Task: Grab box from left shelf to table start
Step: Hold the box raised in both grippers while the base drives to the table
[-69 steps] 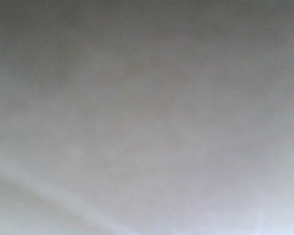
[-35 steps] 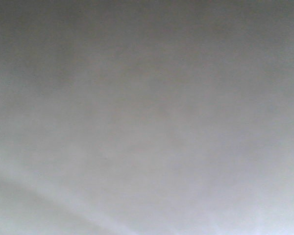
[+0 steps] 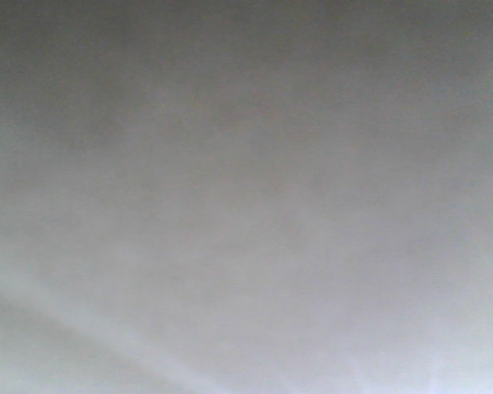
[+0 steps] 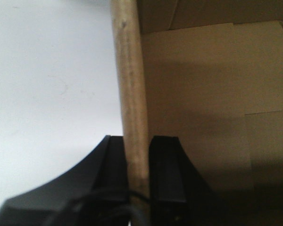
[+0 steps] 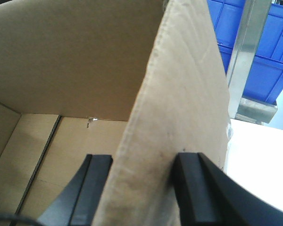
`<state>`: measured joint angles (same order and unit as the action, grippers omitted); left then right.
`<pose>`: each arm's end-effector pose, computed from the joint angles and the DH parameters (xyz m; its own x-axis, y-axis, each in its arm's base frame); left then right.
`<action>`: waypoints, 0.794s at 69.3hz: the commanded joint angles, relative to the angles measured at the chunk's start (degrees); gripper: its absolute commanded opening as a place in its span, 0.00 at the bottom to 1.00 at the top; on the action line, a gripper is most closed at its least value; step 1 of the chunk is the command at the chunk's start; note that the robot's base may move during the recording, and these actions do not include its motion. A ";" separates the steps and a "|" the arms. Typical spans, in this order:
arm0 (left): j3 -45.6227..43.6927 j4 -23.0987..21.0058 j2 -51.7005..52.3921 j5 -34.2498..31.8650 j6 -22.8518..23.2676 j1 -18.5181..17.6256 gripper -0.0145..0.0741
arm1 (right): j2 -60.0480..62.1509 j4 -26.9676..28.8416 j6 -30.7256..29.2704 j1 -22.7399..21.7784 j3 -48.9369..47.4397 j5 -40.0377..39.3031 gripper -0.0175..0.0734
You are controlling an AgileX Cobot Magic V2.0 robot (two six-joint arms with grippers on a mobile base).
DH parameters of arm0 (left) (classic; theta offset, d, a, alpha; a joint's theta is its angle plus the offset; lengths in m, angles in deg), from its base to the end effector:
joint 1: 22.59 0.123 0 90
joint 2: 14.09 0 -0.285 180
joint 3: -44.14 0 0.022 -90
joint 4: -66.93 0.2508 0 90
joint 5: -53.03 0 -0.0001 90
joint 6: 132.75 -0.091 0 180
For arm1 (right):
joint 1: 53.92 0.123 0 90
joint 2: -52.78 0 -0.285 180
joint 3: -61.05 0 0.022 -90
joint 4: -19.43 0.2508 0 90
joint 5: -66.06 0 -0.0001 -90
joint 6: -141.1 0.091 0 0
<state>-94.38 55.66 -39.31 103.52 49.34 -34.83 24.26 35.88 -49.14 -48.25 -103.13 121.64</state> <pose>0.0403 -0.0228 0.3234 -0.4877 -0.0579 -0.8711 0.2659 0.9405 -0.2114 -0.0055 0.0208 0.4402 -0.1478 -0.0277 -0.9886 -0.3278 0.9445 0.0225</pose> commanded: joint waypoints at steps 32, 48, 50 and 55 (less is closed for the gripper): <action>-0.45 3.03 -0.80 2.67 -1.70 -0.08 0.05 | -0.20 0.76 -1.23 -0.03 -1.71 -5.44 0.26; -4.86 5.80 -0.80 1.21 -1.70 -0.08 0.05 | -2.06 0.74 -0.23 -0.03 -2.38 -5.97 0.26; -6.02 6.86 -0.94 1.21 -1.70 -0.08 0.05 | -2.92 0.74 0.30 -0.03 -2.80 -5.52 0.26; -9.28 8.88 -1.75 1.72 -1.59 -0.08 0.05 | -5.54 0.87 0.85 -0.03 -4.14 -4.00 0.26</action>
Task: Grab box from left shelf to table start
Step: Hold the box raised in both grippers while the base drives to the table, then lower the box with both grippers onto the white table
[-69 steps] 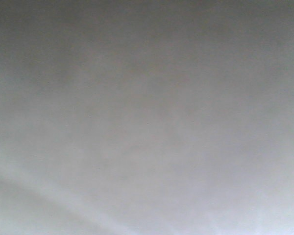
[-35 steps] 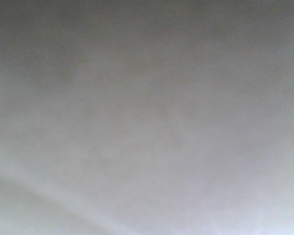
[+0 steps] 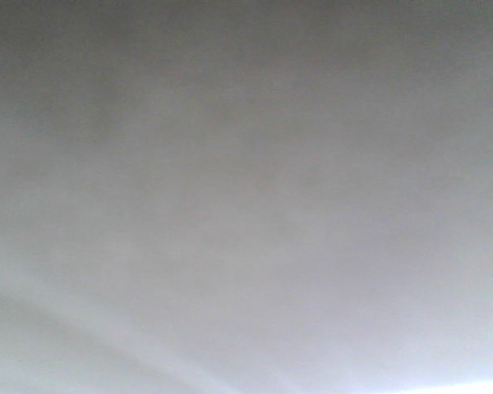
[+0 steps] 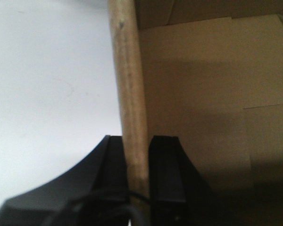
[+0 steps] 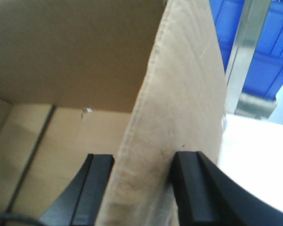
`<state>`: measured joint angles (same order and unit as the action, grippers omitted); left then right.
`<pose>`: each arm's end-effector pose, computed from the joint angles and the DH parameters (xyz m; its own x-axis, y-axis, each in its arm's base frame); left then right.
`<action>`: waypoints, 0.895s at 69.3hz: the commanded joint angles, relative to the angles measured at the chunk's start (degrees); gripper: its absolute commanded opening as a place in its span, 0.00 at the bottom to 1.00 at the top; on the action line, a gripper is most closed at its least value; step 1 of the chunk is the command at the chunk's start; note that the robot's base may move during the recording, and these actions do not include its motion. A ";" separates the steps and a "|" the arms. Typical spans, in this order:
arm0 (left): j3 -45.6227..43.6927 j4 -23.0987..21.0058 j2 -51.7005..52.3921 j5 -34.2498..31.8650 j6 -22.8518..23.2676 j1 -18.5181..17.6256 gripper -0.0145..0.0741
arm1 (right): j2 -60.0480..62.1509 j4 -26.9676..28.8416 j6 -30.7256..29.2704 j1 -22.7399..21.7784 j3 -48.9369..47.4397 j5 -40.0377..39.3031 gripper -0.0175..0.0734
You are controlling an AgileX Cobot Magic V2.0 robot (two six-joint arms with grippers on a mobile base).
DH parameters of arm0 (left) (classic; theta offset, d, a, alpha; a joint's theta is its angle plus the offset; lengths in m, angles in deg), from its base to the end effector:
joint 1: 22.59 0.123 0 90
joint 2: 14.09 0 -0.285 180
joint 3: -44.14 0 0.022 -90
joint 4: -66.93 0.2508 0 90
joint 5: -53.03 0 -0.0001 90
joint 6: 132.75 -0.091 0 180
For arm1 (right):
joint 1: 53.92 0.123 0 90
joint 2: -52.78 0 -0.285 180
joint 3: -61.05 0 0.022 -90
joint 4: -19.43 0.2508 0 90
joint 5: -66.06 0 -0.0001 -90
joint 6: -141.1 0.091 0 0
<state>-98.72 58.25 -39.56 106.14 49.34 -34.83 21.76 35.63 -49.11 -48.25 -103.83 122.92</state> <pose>0.0337 -0.0185 0.3416 -0.4562 -0.0306 -0.8893 0.2610 0.9509 -0.1665 0.0058 0.0219 0.4411 -0.1990 -0.0400 -0.9792 -0.3277 0.9444 0.0280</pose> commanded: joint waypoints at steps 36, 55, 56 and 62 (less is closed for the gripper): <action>-24.40 13.85 -18.90 5.03 2.75 -0.08 0.05 | -24.60 1.17 3.66 -0.03 -12.00 2.09 0.26; -29.62 19.19 -31.42 6.36 6.41 -0.08 0.05 | -36.35 -0.57 3.71 -0.03 -13.85 5.22 0.26; -29.91 19.32 -32.10 6.36 6.41 -0.08 0.05 | -37.23 -0.89 3.71 -0.03 -13.85 5.21 0.26; -30.29 20.37 -35.97 6.14 6.65 -0.08 0.05 | -40.41 -2.75 3.89 -0.03 -13.85 5.21 0.26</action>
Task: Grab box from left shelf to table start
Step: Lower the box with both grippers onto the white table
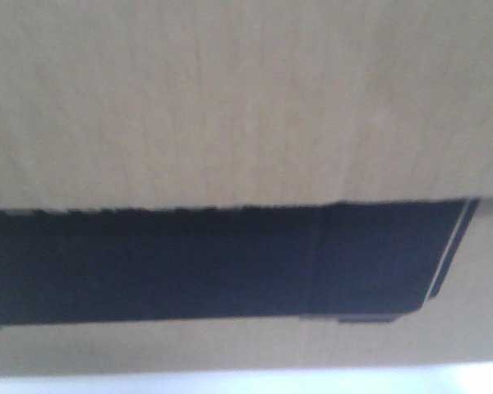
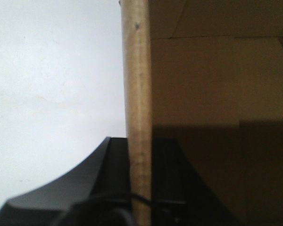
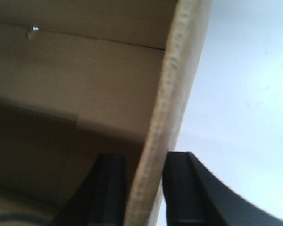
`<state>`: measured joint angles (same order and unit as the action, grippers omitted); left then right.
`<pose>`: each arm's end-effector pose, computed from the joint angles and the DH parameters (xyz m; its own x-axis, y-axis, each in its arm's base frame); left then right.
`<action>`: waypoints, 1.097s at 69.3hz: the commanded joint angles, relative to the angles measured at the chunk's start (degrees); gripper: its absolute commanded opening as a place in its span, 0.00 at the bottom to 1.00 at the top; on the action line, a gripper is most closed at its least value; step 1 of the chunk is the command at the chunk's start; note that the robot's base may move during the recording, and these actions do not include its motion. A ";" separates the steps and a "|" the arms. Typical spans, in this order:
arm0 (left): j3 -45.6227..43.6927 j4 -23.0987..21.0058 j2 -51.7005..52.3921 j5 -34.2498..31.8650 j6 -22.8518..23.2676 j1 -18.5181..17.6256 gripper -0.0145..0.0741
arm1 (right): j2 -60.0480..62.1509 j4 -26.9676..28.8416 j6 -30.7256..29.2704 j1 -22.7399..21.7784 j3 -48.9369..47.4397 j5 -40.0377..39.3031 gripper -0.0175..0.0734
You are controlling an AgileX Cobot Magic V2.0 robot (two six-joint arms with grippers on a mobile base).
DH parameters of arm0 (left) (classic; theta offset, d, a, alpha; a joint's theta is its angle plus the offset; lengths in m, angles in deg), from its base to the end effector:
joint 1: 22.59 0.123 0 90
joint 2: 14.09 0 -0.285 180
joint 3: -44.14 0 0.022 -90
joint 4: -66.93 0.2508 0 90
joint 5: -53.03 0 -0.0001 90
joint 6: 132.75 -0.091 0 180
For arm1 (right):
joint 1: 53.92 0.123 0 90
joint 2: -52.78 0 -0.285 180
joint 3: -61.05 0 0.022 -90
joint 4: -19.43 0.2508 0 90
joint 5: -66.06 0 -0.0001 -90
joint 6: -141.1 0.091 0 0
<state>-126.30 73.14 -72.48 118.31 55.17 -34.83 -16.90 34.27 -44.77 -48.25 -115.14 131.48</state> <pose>0.1396 -0.0211 0.4183 -0.6779 0.0528 -0.7332 0.0784 0.9969 -0.0008 0.1911 0.0403 0.4166 -0.7433 -0.0666 -0.6657 -0.2452 0.9529 0.1784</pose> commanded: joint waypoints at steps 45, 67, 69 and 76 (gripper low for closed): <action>-2.94 4.68 -24.27 -15.21 5.02 2.82 0.05 | -20.48 -6.67 1.18 -0.03 -2.43 -6.20 0.26; -3.06 1.10 -24.76 -14.71 2.58 5.79 0.05 | -20.82 -9.30 1.32 -0.03 -2.43 -5.75 0.46; -3.06 0.99 -24.76 -14.61 2.44 5.79 0.05 | -20.82 -9.53 1.43 -0.03 -2.43 -5.69 0.51; -3.06 -0.35 -24.76 -14.25 0.70 5.79 0.05 | -20.82 -9.79 1.43 -0.03 -2.43 -5.69 0.70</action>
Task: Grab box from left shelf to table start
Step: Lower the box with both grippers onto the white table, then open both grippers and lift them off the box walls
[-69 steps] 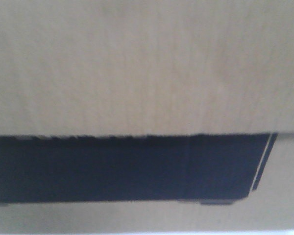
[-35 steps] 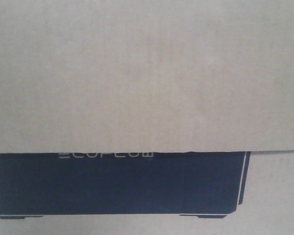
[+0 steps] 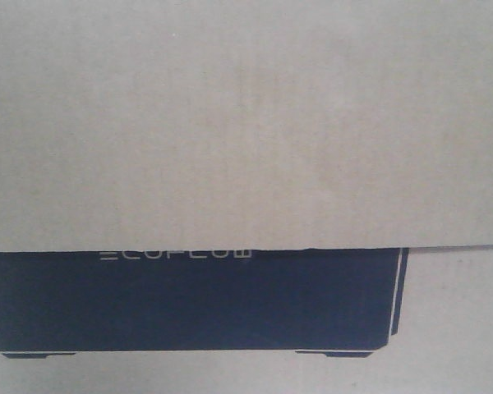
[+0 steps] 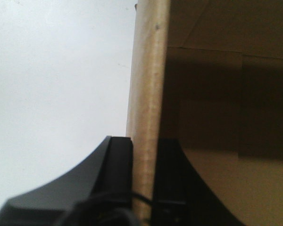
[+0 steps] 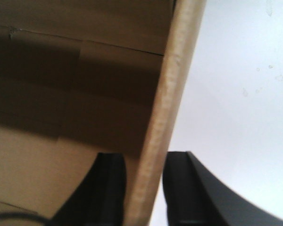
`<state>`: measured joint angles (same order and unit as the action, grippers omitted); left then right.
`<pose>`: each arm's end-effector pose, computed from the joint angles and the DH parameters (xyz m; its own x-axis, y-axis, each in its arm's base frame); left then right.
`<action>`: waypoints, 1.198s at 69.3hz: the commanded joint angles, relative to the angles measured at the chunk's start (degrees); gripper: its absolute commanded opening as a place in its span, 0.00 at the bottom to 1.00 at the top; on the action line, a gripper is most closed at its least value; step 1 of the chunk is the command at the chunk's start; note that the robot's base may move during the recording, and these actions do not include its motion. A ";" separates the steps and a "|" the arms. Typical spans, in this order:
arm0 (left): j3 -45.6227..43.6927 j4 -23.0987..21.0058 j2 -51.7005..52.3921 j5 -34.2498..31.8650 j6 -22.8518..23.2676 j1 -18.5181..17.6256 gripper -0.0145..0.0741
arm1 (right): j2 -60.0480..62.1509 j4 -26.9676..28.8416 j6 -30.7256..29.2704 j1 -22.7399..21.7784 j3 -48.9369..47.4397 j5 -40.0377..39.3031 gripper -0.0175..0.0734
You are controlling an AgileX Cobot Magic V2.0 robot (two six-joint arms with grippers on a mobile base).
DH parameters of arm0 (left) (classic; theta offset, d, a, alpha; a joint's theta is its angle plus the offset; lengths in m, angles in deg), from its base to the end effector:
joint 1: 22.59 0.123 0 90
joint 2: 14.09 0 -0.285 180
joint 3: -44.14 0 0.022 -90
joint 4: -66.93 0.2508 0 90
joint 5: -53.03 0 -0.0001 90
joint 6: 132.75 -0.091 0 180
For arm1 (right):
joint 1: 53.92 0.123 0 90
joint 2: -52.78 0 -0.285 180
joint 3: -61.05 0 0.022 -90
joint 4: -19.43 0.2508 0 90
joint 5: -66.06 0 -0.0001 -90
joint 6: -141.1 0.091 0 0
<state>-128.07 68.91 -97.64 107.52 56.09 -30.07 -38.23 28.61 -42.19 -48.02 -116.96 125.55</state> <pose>0.2683 -0.0326 0.3470 -0.8281 -0.0262 -0.5599 0.0037 0.9986 -0.0521 0.2958 0.0431 0.3370 -0.8834 -0.0670 -0.4638 -0.1441 0.9806 0.1329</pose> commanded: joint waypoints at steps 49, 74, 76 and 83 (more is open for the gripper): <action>-2.80 2.75 0.51 -1.80 -1.04 1.03 0.81 | 1.82 -4.59 -1.15 -0.25 -0.72 1.75 0.88; -12.82 2.72 7.09 1.59 -1.16 1.03 0.81 | 9.16 -5.03 -1.15 -0.25 -8.67 2.97 0.88; -12.97 2.72 8.09 1.59 -1.16 1.03 0.81 | 10.00 -5.03 -1.15 -0.25 -9.41 3.33 0.88; -12.95 2.72 13.39 1.41 -1.72 1.03 0.77 | 13.04 -5.03 -1.15 -0.25 -11.00 4.19 0.85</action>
<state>-138.96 71.51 -90.04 111.08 54.56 -28.96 -29.29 24.09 -42.68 -48.02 -124.87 131.02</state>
